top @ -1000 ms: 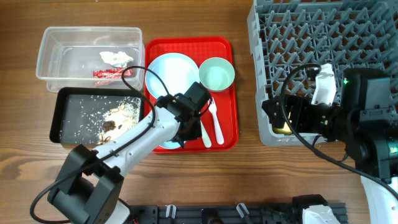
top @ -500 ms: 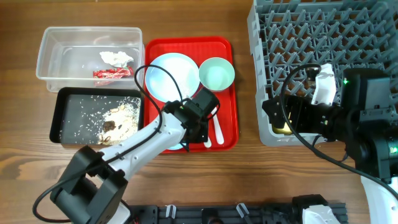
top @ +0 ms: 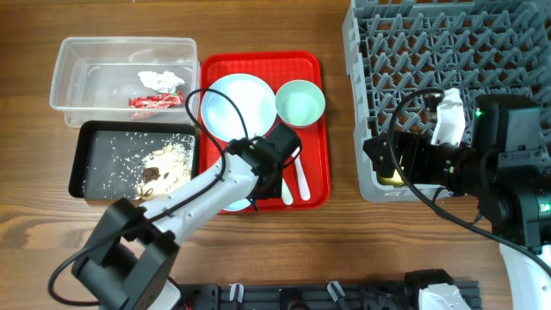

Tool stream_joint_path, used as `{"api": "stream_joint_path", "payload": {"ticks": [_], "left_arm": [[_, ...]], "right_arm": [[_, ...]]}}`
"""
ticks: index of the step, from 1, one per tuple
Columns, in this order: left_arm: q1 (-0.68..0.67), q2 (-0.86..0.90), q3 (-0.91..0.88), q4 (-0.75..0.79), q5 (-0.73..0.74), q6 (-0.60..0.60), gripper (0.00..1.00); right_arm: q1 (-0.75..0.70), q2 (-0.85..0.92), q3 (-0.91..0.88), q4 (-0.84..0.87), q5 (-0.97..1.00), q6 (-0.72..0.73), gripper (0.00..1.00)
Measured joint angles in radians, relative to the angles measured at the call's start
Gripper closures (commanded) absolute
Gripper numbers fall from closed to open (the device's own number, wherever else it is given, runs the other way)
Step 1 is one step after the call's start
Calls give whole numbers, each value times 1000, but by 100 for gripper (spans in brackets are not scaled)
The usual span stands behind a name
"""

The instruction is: Sort waste into correct bins and load items into the dishwasher rack

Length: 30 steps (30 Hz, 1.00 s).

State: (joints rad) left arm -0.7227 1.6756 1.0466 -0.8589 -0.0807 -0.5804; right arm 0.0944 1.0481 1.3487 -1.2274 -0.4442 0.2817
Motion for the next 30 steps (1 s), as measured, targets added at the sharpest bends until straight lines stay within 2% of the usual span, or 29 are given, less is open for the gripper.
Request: {"api": "stream_joint_path", "payload": {"ticks": [3, 5, 11, 13, 18, 21, 25, 30], "left_arm": [[37, -57, 60, -96, 28, 2, 96], [87, -122, 88, -107, 71, 25, 96], [393, -341, 143, -112, 309, 136, 96], [492, -360, 145, -128, 388, 177, 96], [828, -313, 144, -179, 694, 333, 96], [952, -261, 144, -210, 831, 406, 96], [1010, -225, 142, -233, 929, 468, 96], [983, -225, 142, -223, 995, 497, 96]], "right_arm": [[0, 0, 0, -3, 0, 0, 6], [0, 0, 0, -4, 0, 0, 6], [0, 0, 0, -4, 0, 0, 6], [0, 0, 0, -5, 0, 0, 6], [0, 0, 0, -6, 0, 0, 6], [0, 0, 0, -6, 0, 0, 6], [0, 0, 0, -6, 0, 0, 6], [0, 0, 0, -6, 0, 0, 6]]}}
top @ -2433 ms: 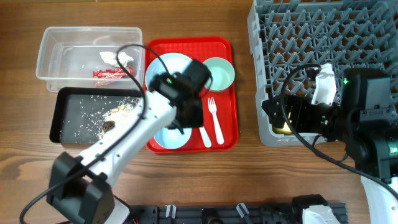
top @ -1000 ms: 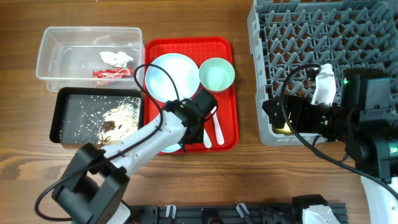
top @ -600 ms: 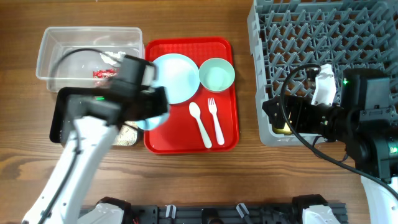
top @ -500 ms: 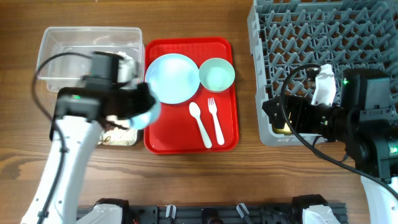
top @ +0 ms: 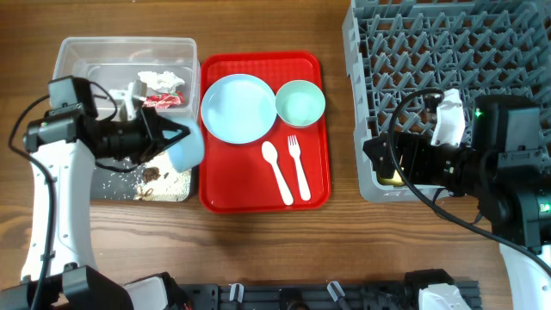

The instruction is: Sort waste into correct bins and load items into the dishwasher rack

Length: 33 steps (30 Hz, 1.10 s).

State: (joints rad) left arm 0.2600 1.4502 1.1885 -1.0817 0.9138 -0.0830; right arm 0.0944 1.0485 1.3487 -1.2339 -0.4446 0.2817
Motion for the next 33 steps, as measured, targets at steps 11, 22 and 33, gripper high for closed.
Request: {"api": "stream_joint_path", "payload": {"ticks": [11, 22, 33], "left_arm": [[-232, -1, 0, 90, -35, -52, 96], [-728, 52, -28, 105, -677, -347, 96], [-809, 230, -51, 174, -873, -453, 78]], "right_arm": [[0, 0, 0, 0, 0, 0, 6], [0, 0, 0, 0, 0, 0, 5], [0, 0, 0, 0, 0, -12, 4]]}}
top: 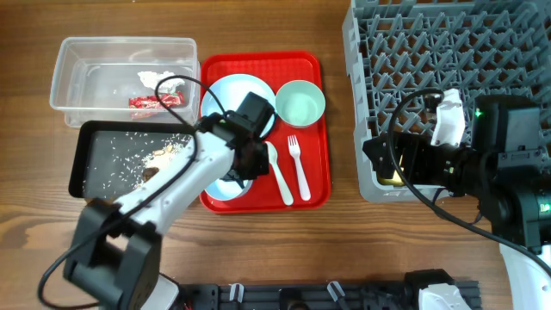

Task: Sort waste into correct bins and load items into the dishwasher rack
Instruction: 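Place the blue bowl back on the red tray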

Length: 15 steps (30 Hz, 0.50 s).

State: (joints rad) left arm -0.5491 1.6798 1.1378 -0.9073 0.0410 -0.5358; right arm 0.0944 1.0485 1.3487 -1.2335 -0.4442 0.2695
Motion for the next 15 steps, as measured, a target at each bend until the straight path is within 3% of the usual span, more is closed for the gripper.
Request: {"api": "stream_joint_path", "payload": {"ticks": [2, 4, 5, 11, 15], "left_arm": [[-2, 18, -1, 8, -13, -11, 53], [-2, 21, -2, 6, -21, -17, 36], [-2, 21, -2, -1, -23, -22, 32], [-2, -32, 11, -92, -30, -27, 27], [-2, -155, 50, -143, -47, -24, 4]], "right_arm": [[0, 0, 0, 0, 0, -7, 4], [0, 0, 0, 0, 0, -10, 4], [0, 0, 0, 0, 0, -10, 4], [0, 0, 0, 0, 0, -11, 3], [0, 0, 0, 0, 7, -13, 0]]}}
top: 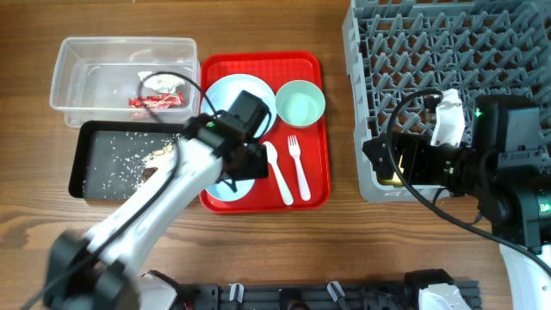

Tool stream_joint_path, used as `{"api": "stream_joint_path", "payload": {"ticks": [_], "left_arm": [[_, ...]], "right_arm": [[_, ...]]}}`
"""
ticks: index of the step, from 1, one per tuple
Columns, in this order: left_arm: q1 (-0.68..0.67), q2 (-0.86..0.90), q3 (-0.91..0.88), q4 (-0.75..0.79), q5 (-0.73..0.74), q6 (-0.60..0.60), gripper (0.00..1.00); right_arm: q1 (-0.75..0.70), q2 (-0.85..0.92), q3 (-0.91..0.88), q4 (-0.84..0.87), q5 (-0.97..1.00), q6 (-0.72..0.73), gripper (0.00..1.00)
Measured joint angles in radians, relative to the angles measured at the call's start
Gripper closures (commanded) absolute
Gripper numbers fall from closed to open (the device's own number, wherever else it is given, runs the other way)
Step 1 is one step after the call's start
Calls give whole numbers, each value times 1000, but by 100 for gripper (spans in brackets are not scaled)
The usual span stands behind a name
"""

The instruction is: Sort waste into correct bins and load items into the dishwasher rack

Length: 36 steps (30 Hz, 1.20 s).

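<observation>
A red tray (314, 194) holds a pale blue plate (225, 93), a mint bowl (300, 103), a white spoon (277, 172) and a white fork (299, 168). A pale blue bowl (225, 186) sits at the tray's front left. My left gripper (247, 160) is right over that bowl's rim, and the wrist hides its fingers. My right gripper (377, 157) hovers at the front edge of the grey dishwasher rack (448, 69). Its jaws are hidden too, with something yellowish just below them.
A clear bin (86, 60) at the back left holds a red wrapper (155, 101) and crumpled tissue (164, 82). In front of it a black bin (103, 172) contains scattered rice and food scraps. The rack fills the right side.
My left arm has shifted slightly to the left while its gripper stays over the blue bowl on the tray's front left. The right arm has not moved.
At first my left gripper was at the blue bowl on the tray's front edge. Then it held the bowl tipped over the black bin. After that the bowl was back on the tray's front left, where it stays. The right arm stayed at the rack throughout.
</observation>
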State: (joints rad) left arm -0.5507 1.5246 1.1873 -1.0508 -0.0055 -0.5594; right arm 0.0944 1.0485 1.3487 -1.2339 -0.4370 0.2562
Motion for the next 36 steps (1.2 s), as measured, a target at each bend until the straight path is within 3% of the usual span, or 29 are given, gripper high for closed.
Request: {"api": "stream_joint_path", "payload": {"ticks": [9, 16, 30, 36], "left_arm": [[0, -460, 43, -31, -168, 0, 0], [0, -708, 45, -35, -217, 8, 0], [0, -769, 46, -126, -247, 21, 0], [77, -817, -13, 67, -340, 47, 0]], "right_arm": [[0, 0, 0, 1, 40, 13, 0], [0, 0, 0, 1, 46, 31, 0], [0, 0, 0, 1, 46, 34, 0], [0, 0, 0, 2, 46, 34, 0]]}}
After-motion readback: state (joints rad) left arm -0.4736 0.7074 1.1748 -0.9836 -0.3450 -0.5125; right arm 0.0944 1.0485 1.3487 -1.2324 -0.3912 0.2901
